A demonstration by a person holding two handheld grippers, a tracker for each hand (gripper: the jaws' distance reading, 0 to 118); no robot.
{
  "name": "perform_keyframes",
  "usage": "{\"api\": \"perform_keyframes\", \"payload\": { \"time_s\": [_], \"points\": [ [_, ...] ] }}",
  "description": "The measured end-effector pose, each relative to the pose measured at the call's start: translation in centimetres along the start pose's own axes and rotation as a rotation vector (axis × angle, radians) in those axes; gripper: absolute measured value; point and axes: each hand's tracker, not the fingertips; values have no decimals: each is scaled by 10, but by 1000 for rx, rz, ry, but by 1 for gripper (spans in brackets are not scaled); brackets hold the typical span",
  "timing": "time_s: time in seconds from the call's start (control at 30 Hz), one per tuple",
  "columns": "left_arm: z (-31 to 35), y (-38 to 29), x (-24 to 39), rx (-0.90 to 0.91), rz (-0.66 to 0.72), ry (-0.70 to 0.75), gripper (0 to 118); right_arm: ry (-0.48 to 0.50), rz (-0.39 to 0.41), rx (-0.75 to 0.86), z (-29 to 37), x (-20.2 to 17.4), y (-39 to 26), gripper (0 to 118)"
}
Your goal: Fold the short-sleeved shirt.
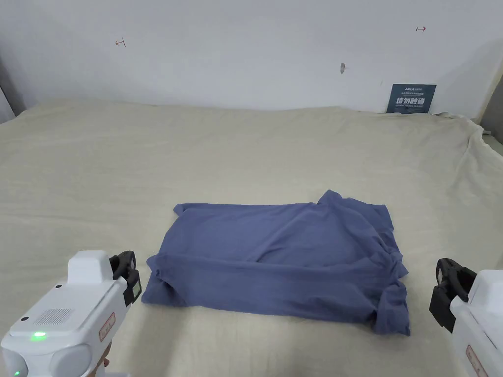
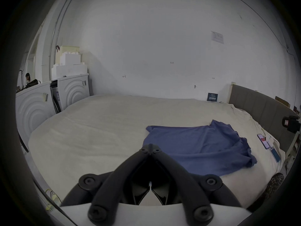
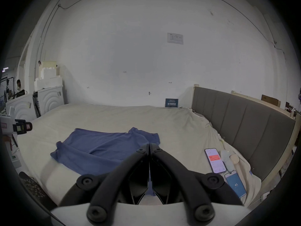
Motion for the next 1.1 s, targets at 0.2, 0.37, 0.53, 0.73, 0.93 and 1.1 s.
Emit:
{"api": "perform_keyframes", "payload": {
  "time_s": [0.2, 0.37, 0.53, 0.73, 0.93, 1.1],
  "points": [
    [-5, 1, -2, -57, 21, -20, 0, -10, -7, 9, -2, 14, 0, 0],
    [-21, 4, -3, -122, 15, -33, 0, -15, -14, 11, -2, 7, 4, 0],
    [-57, 6, -7, -249, 13, -50, 0, -19, -19, 1, -8, 9, 4, 0],
    [-125, -3, -16, -507, 62, -48, 17, -26, -23, -23, -18, 12, 0, 0],
    [-179, -29, -27, -655, 170, -24, 90, -31, -29, -62, -30, 10, -6, 0],
    [-203, -50, -31, -699, 130, 64, 86, -39, -29, -87, -41, 9, -8, 0]
  ]
}}
